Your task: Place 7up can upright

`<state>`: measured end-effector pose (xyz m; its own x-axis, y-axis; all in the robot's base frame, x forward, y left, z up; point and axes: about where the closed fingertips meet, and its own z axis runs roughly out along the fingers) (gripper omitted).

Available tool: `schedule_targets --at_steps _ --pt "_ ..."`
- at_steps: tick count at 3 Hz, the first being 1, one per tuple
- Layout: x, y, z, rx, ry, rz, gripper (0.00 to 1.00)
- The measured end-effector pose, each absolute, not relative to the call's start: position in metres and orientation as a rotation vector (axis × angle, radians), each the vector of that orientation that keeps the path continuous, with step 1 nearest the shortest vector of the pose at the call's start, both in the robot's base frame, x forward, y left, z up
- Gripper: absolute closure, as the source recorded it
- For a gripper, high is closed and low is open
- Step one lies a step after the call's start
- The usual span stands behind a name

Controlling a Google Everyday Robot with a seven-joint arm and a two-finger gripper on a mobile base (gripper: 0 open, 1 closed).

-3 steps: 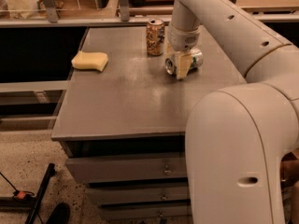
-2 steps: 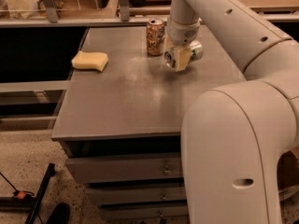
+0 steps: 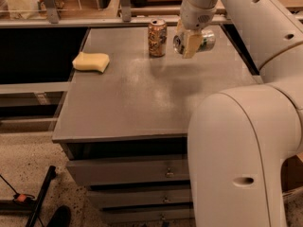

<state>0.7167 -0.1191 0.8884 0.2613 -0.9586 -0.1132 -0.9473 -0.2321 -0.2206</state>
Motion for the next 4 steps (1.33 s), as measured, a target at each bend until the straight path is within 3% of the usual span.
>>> schedule_targets --at_steps 2,4 --pt "0.731 -0.120 0.901 -2.083 1.782 0.005 1.00" --pt "0.724 -0.139 0.930 -1.672 1.803 0.256 1.00"
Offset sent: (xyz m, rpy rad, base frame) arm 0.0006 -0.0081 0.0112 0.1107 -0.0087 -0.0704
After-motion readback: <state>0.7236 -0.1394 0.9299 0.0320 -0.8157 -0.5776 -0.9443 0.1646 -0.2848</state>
